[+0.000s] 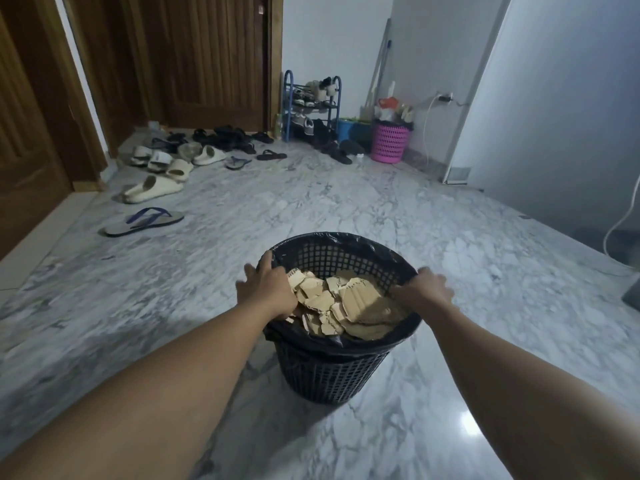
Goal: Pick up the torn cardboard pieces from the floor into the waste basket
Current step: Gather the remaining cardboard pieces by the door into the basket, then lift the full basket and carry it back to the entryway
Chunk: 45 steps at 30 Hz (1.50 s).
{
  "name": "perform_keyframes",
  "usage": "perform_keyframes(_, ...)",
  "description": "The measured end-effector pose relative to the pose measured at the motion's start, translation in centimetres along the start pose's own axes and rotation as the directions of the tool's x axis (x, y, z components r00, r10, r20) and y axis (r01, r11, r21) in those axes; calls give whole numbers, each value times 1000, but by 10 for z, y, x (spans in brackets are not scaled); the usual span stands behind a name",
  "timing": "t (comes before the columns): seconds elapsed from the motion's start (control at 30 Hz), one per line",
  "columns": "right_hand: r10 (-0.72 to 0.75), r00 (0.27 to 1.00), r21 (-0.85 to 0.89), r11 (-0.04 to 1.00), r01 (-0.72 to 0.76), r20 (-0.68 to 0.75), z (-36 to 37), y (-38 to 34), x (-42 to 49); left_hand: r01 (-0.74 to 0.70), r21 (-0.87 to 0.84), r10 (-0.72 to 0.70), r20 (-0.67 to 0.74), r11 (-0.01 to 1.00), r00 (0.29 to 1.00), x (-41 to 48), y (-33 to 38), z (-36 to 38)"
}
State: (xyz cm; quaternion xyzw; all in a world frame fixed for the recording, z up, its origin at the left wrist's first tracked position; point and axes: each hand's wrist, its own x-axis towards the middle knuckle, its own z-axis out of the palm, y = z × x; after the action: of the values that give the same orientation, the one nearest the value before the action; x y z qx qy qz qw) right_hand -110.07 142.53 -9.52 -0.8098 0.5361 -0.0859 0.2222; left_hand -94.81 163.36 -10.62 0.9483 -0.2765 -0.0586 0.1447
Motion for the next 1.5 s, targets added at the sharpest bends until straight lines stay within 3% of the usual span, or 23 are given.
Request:
perform_keyframes(0.1,15,977,400,911,-100,211,0,1,-9,121,-147,-114,54,982,992,-4,-15,-3)
perform_keyframes(0.17,-36,969,513,853,-97,244,0,-11,-20,176,-240,-163,76,955,984,-2,-34,-8)
perform_keyframes(0.37,-293,917,602,795,75,272,17,-81,-49,245,-284,-224,107,927,969,-21,-124,-39)
perform_keyframes(0.5,-507,819,647,725,236,268,56,-145,-80,335,-304,-339,43,892,940,-45,-194,-67)
perform_keyframes(0.63,-555,751,616,745,257,358,101,-196,-115,423,-425,-469,-3,800,883,-63,-262,-89)
perform_keyframes(0.73,-593,730,640,714,284,339,124,-225,-129,425,-544,-506,1,723,862,-70,-297,-97)
perform_keyframes(0.87,-536,776,683,704,193,333,142,-257,-127,396,-698,-526,33,596,850,-59,-317,-105)
perform_keyframes(1.03,-404,750,540,838,74,524,153,-275,-117,333,-751,-497,7,571,868,-25,-327,-102)
perform_keyframes(1.07,-385,768,558,829,44,511,158,-273,-115,318,-760,-498,-8,566,867,-23,-327,-99)
perform_keyframes(1.13,-403,826,569,813,125,394,165,-268,-113,320,-755,-533,-45,572,845,-29,-323,-94)
perform_keyframes(1.23,-452,835,522,817,246,314,168,-260,-122,368,-750,-578,-24,550,816,-43,-323,-86)
perform_keyframes(1.33,-419,843,529,825,198,338,152,-244,-144,428,-746,-592,56,511,804,-70,-312,-86)
perform_keyframes(1.5,-324,853,456,882,116,410,83,-195,-197,570,-602,-638,127,559,760,-141,-255,-125)
